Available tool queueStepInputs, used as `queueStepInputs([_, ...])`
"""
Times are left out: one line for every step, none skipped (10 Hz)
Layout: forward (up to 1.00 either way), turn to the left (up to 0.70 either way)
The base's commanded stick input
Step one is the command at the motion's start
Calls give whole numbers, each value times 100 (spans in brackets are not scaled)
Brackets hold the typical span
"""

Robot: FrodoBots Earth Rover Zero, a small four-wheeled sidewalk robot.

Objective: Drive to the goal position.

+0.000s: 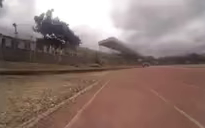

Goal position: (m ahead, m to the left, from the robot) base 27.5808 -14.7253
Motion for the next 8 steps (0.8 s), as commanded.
queueStepInputs([66,3])
queueStepInputs([22,31])
queueStepInputs([0,45])
queueStepInputs([0,45])
queueStepInputs([0,45])
queueStepInputs([0,45])
queueStepInputs([0,45])
queueStepInputs([0,45])
